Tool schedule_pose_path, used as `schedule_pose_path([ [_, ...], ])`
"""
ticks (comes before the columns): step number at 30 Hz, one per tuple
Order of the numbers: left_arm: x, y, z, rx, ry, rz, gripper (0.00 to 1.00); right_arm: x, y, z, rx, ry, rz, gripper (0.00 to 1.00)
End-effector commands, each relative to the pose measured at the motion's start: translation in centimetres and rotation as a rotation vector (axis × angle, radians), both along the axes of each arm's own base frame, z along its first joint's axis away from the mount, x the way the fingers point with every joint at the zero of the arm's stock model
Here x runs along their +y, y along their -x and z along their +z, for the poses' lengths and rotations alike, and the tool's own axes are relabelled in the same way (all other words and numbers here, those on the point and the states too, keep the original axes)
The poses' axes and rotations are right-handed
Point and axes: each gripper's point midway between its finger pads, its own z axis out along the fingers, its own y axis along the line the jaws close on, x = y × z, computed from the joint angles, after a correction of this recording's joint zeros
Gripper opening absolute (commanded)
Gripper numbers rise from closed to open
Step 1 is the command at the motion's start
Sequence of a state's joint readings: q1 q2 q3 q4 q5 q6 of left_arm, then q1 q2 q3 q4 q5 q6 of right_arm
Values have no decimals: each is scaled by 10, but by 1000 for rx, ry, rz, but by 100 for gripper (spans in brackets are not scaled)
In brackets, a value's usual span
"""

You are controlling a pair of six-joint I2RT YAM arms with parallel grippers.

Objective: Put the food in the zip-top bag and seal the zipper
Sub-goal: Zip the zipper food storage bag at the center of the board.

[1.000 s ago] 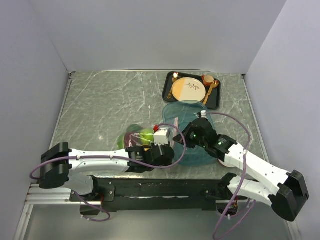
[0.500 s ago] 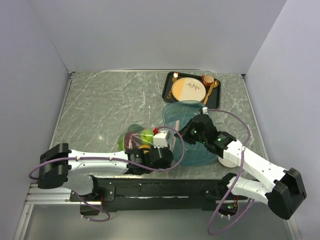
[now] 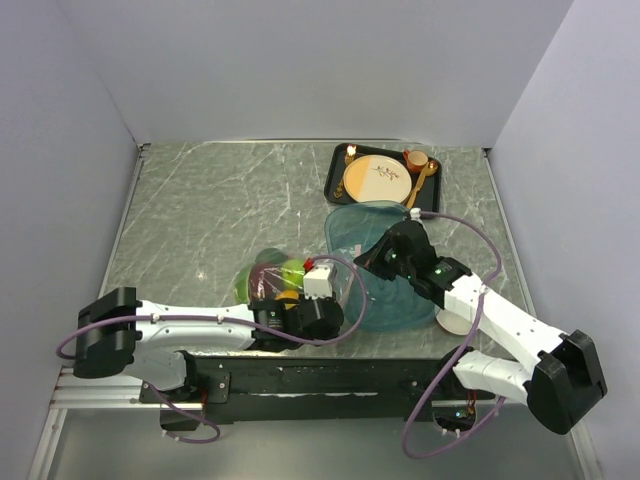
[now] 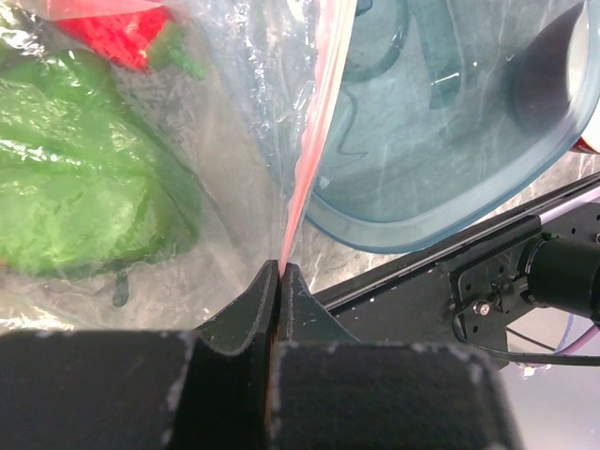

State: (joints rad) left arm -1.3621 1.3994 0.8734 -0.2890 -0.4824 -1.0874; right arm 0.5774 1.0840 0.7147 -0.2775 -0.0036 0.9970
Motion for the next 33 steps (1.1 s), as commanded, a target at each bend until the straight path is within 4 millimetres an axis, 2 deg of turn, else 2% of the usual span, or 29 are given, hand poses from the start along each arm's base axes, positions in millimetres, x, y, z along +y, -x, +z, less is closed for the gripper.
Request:
schedule_pose_path([
  [1, 2, 15, 1, 34, 10, -43, 1, -3, -34, 43, -147, -37, -61, 0],
  [33, 2, 17, -6, 43, 7, -62, 1, -8, -56, 33, -136, -32, -78, 0],
])
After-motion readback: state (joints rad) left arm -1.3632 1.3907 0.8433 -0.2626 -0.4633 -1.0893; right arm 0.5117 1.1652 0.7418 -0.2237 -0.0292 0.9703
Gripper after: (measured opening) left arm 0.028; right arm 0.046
